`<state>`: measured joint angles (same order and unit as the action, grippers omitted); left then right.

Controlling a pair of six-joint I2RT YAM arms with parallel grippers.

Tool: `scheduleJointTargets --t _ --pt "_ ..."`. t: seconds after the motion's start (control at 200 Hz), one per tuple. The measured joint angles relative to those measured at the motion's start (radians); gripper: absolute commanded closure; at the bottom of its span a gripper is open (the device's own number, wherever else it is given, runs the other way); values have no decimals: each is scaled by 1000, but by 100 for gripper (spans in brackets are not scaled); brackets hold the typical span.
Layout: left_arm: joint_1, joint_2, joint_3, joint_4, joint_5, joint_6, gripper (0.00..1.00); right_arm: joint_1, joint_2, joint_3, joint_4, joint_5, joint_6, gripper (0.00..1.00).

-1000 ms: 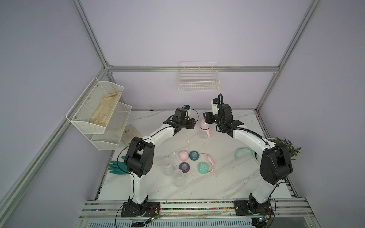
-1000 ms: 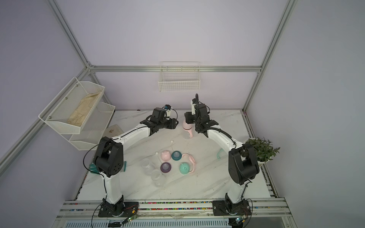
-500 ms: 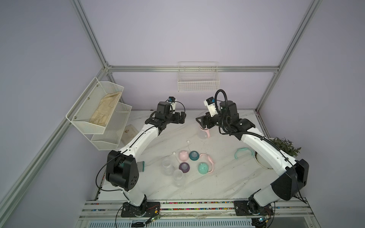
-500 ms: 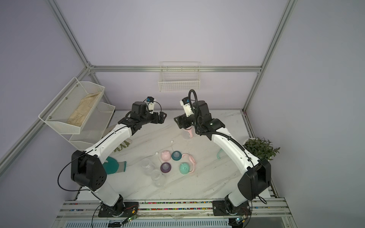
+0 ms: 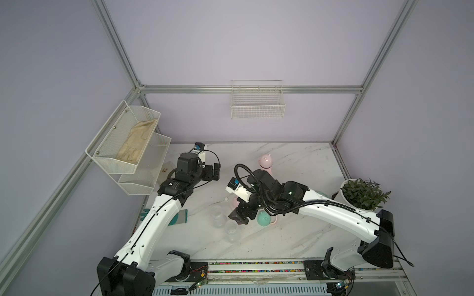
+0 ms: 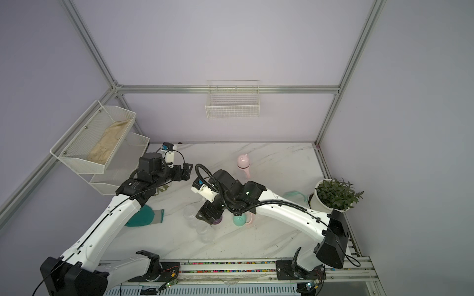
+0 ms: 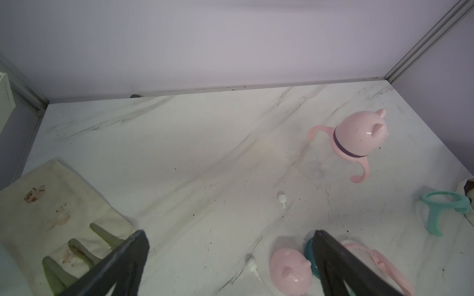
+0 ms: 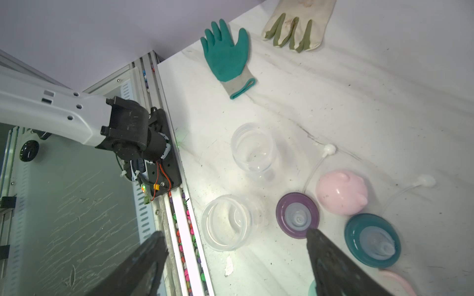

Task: Assemble the baby bottles
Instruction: Pick up the baby bottle from the center of the board.

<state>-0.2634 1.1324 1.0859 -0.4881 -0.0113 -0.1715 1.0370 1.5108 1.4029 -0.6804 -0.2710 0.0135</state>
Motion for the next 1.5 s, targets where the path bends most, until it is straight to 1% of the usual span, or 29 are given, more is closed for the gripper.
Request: scheduleJointTargets --t 0.12,0.285,0.495,0.615,0.84,1.015,1.21,1.5 --pt "2 -47 -41 -23 -17 0 0 60 35 -2 -21 39 14 11" --pt "2 -72 -59 -40 -42 2 0 127 85 -32 -24 95 47 9" --pt "2 -73 -63 -54 -63 8 0 137 119 -48 -21 183 71 8" --pt "2 -73 -63 -55 -74 8 0 137 124 -60 -8 212 78 7" --pt "3 -73 -63 -55 -96 8 0 138 149 -68 30 206 80 10" --pt "8 -73 -63 -55 -106 8 0 142 159 -94 57 191 95 14" --pt "20 -73 -63 -56 -105 8 0 146 176 -124 88 177 109 18" --pt "28 -73 -63 -57 -98 8 0 149 185 -169 164 169 136 27"
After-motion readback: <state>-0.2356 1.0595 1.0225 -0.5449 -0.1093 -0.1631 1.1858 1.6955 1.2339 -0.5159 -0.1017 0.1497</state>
